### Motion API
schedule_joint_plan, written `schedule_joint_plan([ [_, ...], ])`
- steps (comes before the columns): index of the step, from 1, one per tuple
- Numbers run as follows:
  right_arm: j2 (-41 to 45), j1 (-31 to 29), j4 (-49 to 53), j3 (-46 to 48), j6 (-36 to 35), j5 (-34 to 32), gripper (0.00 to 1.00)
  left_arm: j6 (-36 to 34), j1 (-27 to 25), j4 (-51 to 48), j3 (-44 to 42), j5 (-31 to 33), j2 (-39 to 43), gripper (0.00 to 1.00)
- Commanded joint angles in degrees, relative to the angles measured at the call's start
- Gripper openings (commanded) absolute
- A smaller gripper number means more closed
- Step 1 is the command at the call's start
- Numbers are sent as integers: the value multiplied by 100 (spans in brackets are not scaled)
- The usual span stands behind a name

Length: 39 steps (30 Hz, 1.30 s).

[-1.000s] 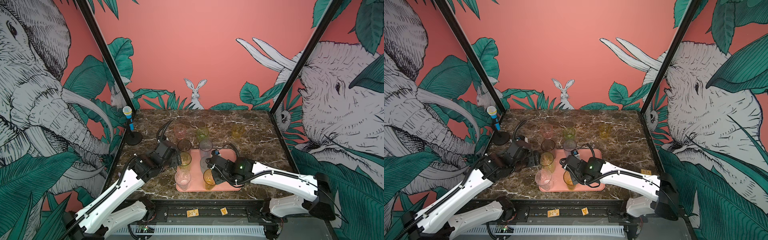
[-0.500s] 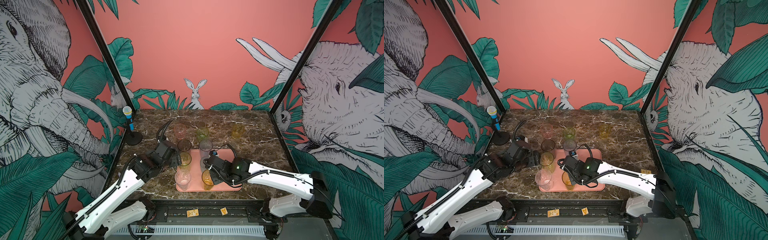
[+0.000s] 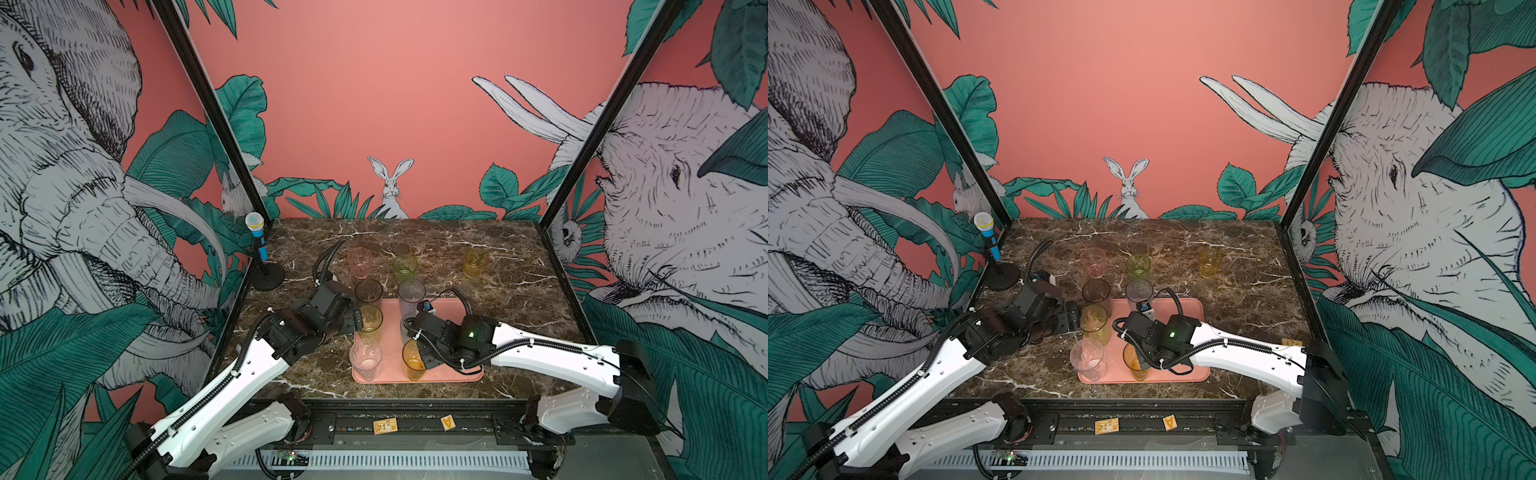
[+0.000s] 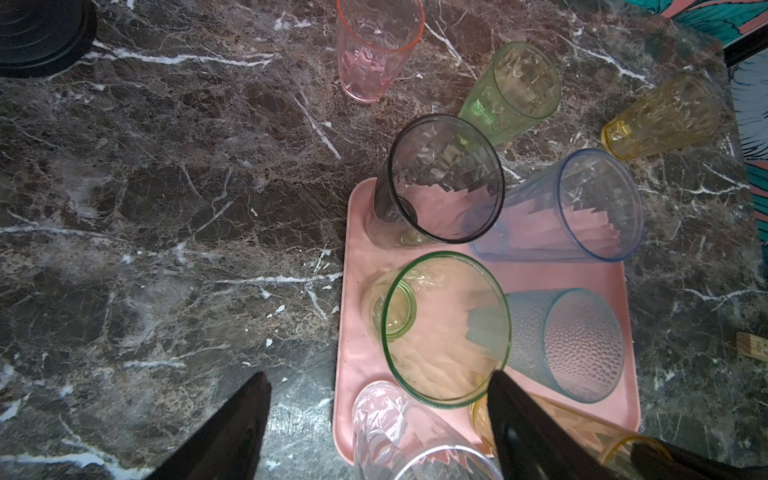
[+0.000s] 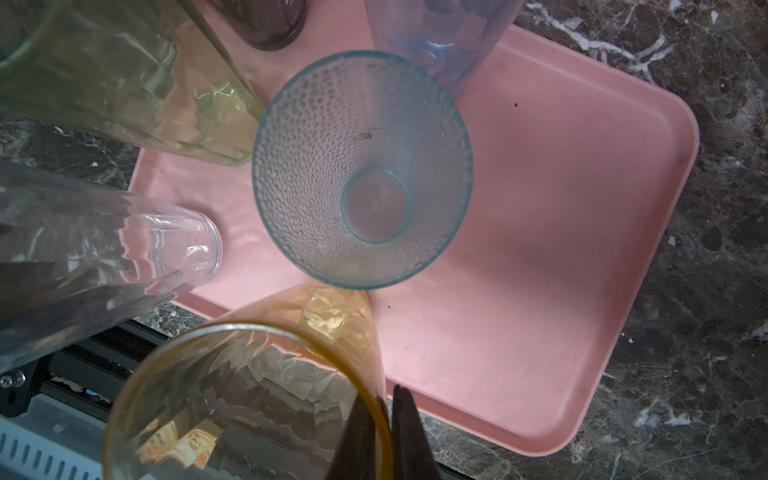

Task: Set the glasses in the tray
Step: 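Lower the yellow glass onto the tray beside the teal glass, then open right gripper and raise it off the yellow glass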

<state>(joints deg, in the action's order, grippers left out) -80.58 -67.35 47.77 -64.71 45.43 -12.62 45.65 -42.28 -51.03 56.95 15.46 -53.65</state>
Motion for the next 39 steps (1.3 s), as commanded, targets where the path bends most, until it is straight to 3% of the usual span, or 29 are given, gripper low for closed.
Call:
schedule_joint_plan([
  [1, -11, -50, -12, -189, 168, -62, 16, 102, 19, -127, -49, 65, 140, 84],
  [14, 119, -50, 218, -422, 137, -159, 34, 111, 18, -201, -26, 89, 242, 84],
  [23, 293, -52, 718, -1007, -133, -419, 39, 88, 19, -362, 105, 228, 410, 84],
  [32, 252, 38, 921, -2042, -896, -960, 46, 95, 18, -517, 213, 443, 581, 84],
  [39, -102, 503, 683, -2690, -1669, -913, 50, 181, 18, -558, 142, 689, 817, 84],
])
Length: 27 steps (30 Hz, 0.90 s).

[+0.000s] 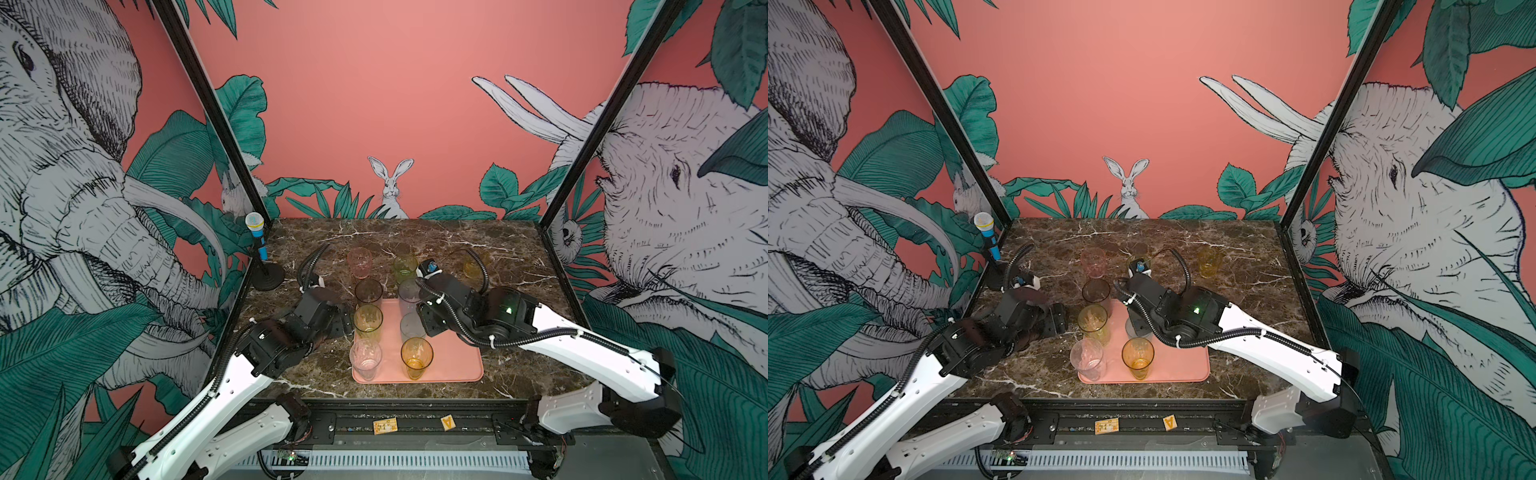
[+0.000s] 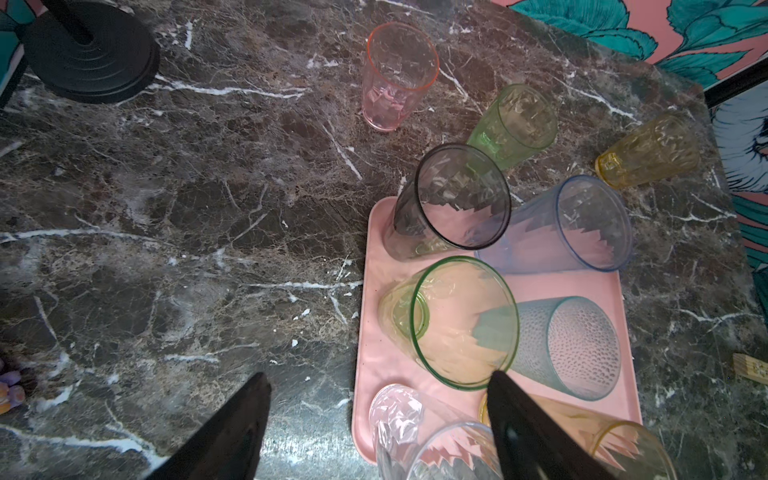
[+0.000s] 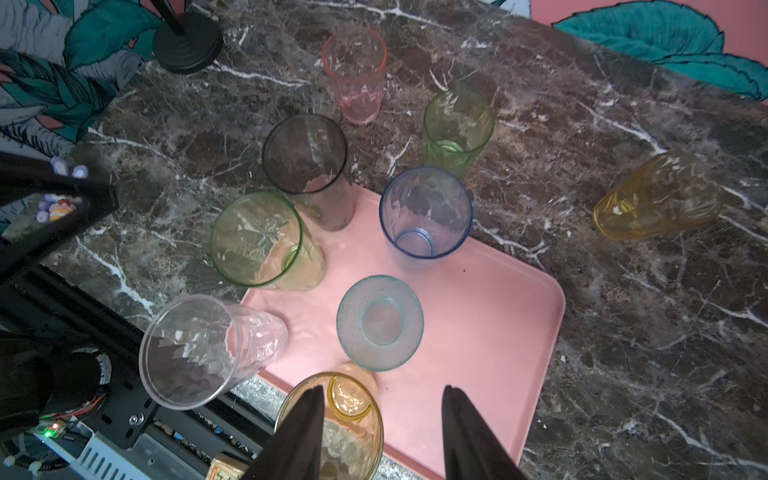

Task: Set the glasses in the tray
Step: 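Open right gripper and raise it off the yellow glass, then reach right gripper toward the pink glass farther from the robot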

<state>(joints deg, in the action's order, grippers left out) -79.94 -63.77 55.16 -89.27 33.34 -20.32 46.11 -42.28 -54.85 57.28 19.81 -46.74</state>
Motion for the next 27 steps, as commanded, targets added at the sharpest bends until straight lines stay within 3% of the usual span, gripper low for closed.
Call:
schedule_joint_plan([
  [1, -227, 218, -100, -333, -578, -133, 51, 132, 18, -171, 102, 296, 132, 84],
  [13, -1069, 783, -753, -1198, -1741, 9, 63, 127, 25, -253, 146, 881, 93, 84],
  [27, -2452, 1465, -1335, -2152, -2007, 1018, 65, 9, 18, 27, 186, 1128, -200, 84],
])
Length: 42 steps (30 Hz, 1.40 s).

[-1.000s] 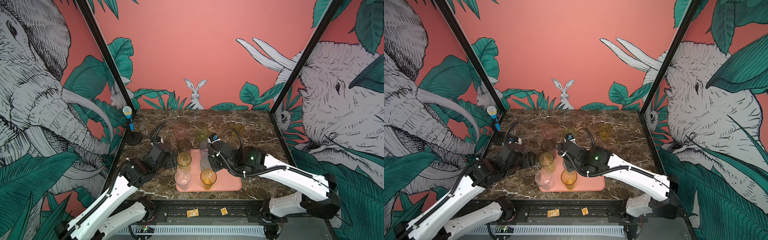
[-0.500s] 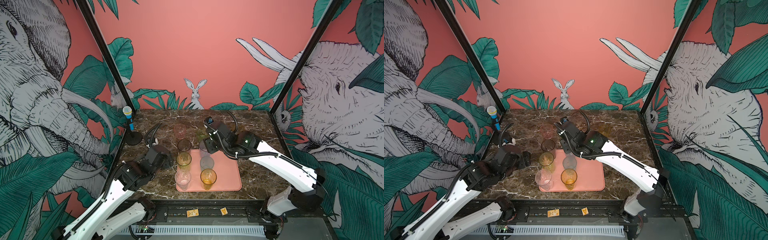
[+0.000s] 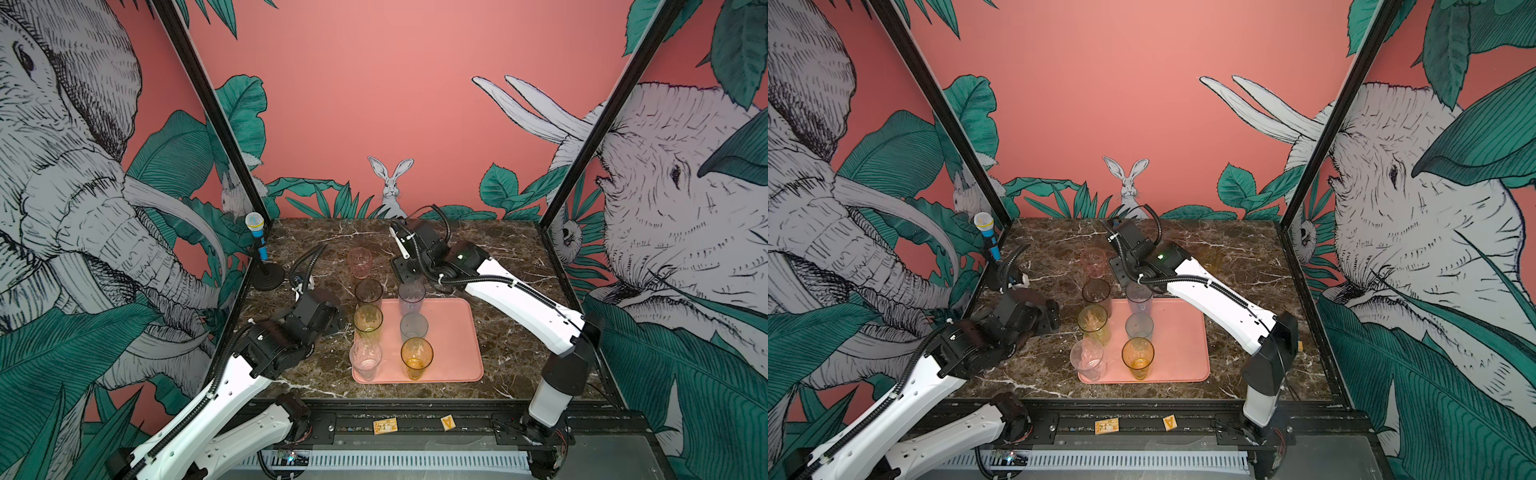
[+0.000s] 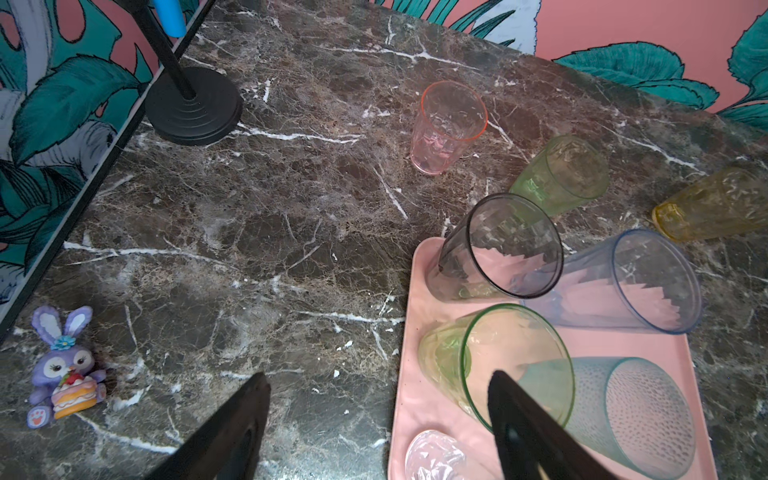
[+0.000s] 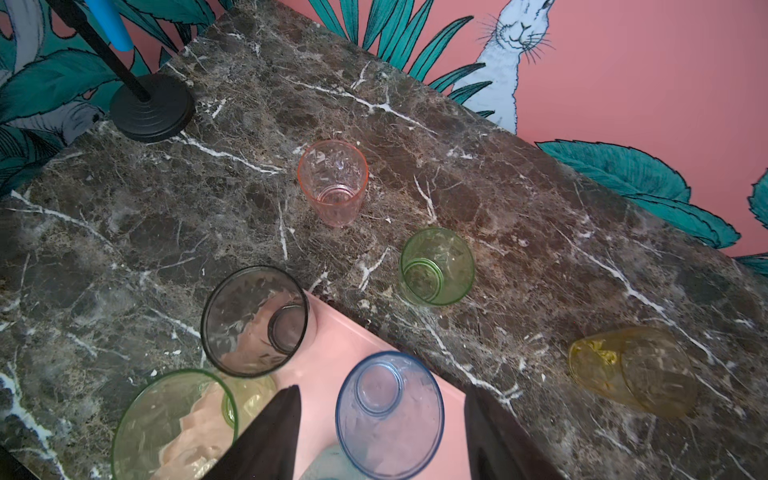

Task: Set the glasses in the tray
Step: 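Reach right gripper toward the pink glass farther from the robot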

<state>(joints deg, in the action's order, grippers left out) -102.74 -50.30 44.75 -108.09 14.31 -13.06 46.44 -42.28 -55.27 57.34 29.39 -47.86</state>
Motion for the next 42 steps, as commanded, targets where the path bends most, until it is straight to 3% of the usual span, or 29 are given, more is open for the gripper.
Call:
schedule_joint_plan([
  [1, -304, 171, -316, -358, -103, 393, 65, -31, 18, 77, 215, 181, -130, 84],
  [21, -3035, 639, -427, -2656, 377, 1512, 64, -203, 18, 670, 15, 313, -405, 83],
  [26, -3682, 643, -158, -3352, 497, 1486, 64, -231, 18, 789, -28, 318, -415, 83],
  [42, -4429, 658, -702, -3754, 934, 1244, 64, -148, 20, 886, -245, 264, -367, 83],
])
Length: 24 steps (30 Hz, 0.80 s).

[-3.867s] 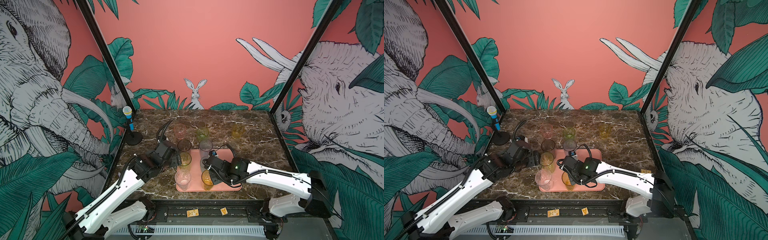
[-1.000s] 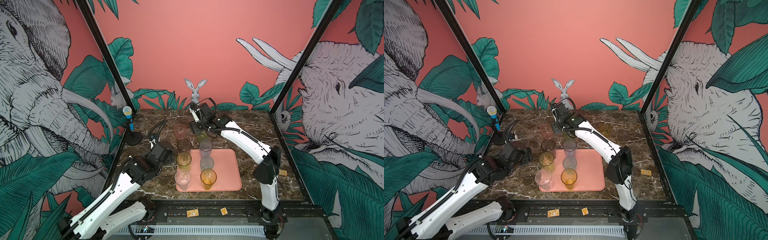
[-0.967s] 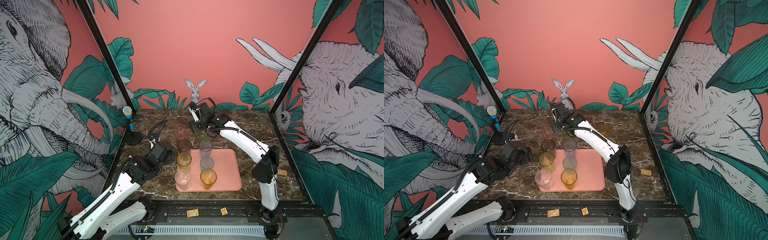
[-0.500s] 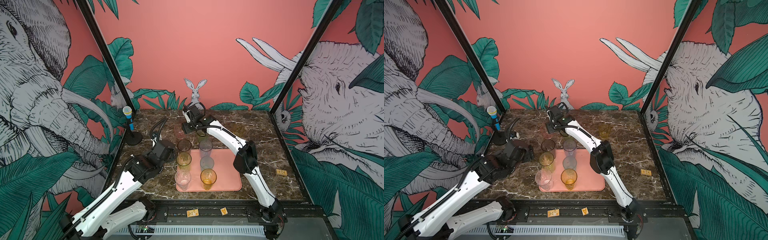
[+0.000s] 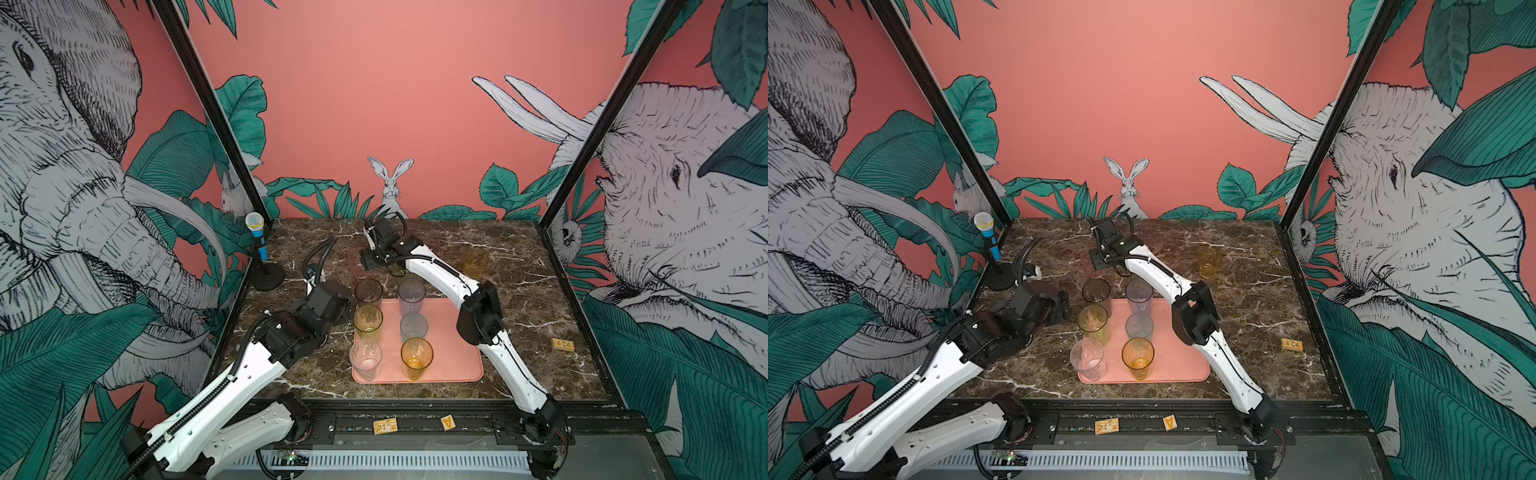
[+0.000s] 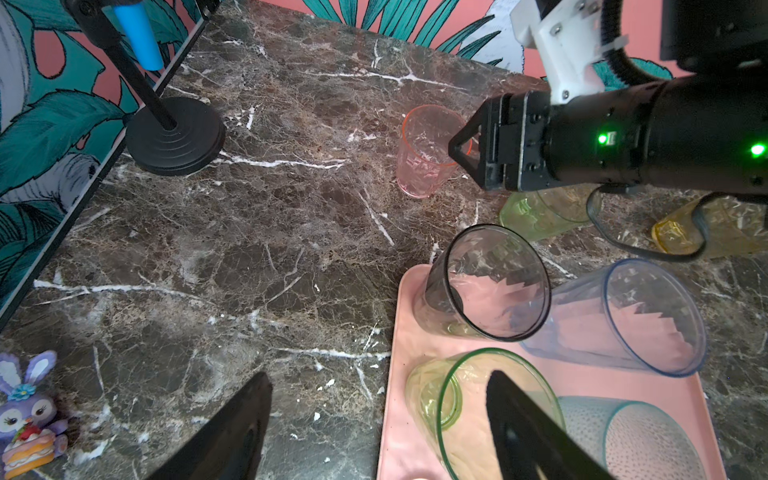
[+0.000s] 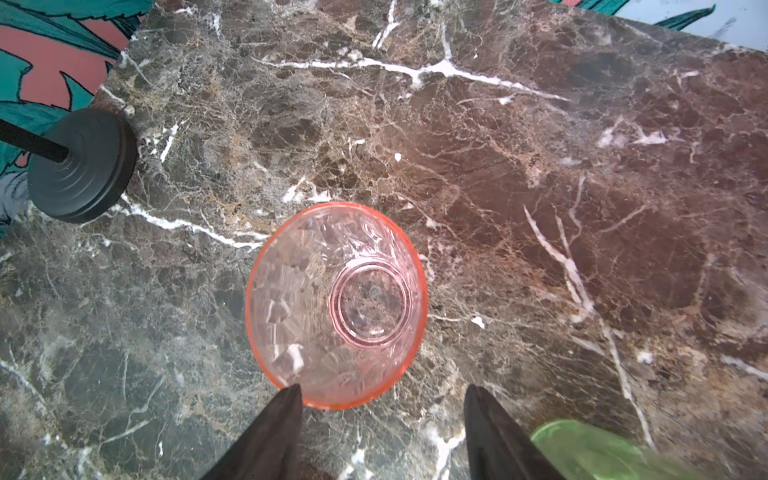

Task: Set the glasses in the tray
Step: 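Reach right gripper toward the pink glass farther from the robot, then lower right gripper into the pink glass rim and close it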

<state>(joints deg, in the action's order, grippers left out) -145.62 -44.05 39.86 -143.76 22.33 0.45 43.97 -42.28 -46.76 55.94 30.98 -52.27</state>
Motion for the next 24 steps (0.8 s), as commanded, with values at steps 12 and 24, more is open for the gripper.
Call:
schedule_joint_plan([
  [12, -452, 159, -491, -424, 331, -81, 64, 134, 19, 172, -169, 24, -74, 83],
  [24, -739, 209, -749, -653, 794, -21, 62, 142, 18, 219, -119, 19, -245, 82],
])
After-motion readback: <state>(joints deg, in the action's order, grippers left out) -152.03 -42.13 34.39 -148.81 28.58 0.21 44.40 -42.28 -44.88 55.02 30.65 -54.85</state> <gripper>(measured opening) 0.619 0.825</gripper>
